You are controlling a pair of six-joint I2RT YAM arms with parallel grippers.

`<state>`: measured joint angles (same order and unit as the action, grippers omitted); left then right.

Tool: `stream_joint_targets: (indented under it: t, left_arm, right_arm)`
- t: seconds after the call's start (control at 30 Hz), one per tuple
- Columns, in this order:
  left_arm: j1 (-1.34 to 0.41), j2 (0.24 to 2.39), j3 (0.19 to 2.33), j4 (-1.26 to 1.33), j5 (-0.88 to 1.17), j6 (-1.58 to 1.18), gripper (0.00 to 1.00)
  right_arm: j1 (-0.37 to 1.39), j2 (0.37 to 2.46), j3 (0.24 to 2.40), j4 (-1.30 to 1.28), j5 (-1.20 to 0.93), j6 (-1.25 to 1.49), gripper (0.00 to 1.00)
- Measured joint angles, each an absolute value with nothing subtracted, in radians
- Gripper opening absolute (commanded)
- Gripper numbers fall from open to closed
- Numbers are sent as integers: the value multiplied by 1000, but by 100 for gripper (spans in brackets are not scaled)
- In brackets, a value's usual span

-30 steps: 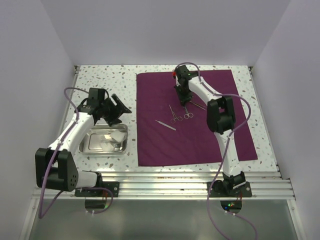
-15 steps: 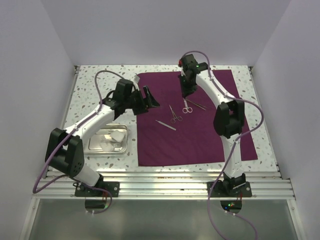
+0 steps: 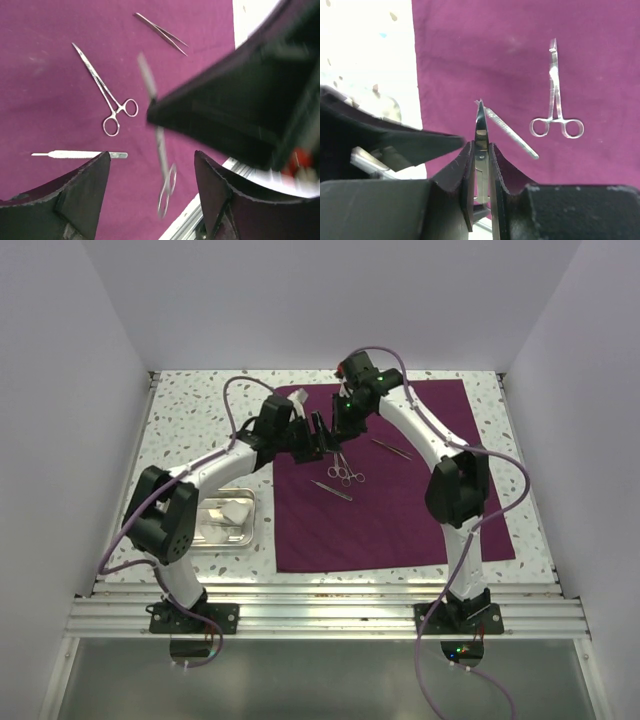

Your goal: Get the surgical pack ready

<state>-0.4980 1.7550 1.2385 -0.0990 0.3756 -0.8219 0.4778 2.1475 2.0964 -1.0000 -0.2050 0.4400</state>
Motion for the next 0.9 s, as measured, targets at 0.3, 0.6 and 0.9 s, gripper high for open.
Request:
stream_joint_targets:
  t: [0.3, 0.6, 0.9]
  left_arm:
    - [-498, 1805, 1257, -101, 429, -854, 44]
    - [-478, 1804, 1257, -109, 453, -881, 0]
    - [-294, 1519, 1098, -319, 270, -957, 0]
  right_arm:
    - [499, 2132, 2071, -981, -230, 482, 0]
    - [510, 2131, 2070, -968, -256, 514, 18]
    - [495, 2182, 2248, -1068, -163, 482, 95]
